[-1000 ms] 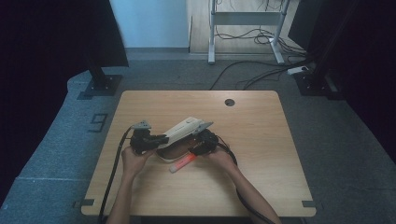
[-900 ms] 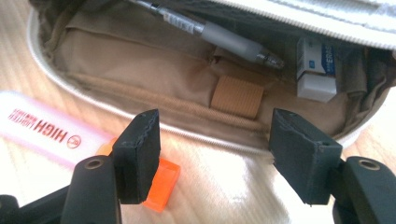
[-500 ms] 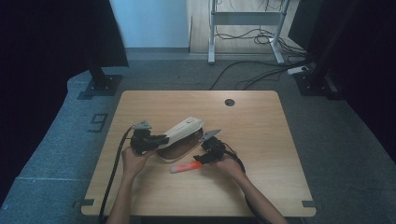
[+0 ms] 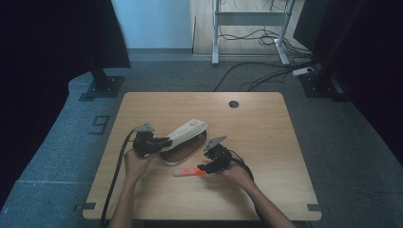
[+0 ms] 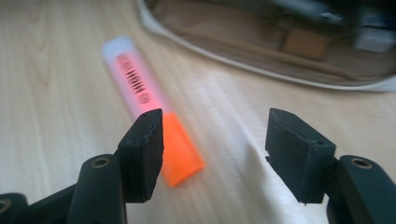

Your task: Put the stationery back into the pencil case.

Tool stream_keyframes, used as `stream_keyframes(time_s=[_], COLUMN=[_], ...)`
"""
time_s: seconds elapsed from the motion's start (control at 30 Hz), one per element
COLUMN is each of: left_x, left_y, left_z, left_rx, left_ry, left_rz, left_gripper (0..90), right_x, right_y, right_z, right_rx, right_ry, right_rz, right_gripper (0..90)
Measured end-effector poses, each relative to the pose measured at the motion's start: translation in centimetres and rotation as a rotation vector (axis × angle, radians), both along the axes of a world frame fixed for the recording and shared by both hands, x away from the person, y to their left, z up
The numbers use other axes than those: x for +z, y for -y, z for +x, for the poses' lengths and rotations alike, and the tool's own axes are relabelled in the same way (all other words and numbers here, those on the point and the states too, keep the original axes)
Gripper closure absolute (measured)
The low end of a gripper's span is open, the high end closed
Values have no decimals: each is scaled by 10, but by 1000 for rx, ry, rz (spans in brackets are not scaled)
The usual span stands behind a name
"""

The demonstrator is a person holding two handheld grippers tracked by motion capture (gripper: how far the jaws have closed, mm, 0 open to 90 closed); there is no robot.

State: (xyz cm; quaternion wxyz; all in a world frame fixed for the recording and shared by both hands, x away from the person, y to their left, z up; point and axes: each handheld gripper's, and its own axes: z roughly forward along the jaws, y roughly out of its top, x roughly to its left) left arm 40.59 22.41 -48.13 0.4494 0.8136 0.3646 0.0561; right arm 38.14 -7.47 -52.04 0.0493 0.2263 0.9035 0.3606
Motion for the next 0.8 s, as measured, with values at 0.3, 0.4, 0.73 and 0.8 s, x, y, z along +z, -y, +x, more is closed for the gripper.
stream_keyframes(time_s=[0.3, 0.4, 0.73, 0.8], left_x=[0, 0, 0, 0], left_y=[0, 0, 0, 0], left_z=[0, 0, 0, 0], left_rx=[-2, -1, -2, 0], left_ry=[-2, -1, -2, 0], left_rz=[-3, -2, 0, 1], left_gripper=[767, 767, 765, 765], right_x=[-12, -14, -15, -14], right_y=[-18, -21, -23, -24], right_z=[-7, -8, -15, -17], right_rx=[75, 93, 146, 153], right_ry=[1, 11, 34, 28], right_rz=[-30, -42, -57, -56], right_gripper=[400, 446, 641, 651])
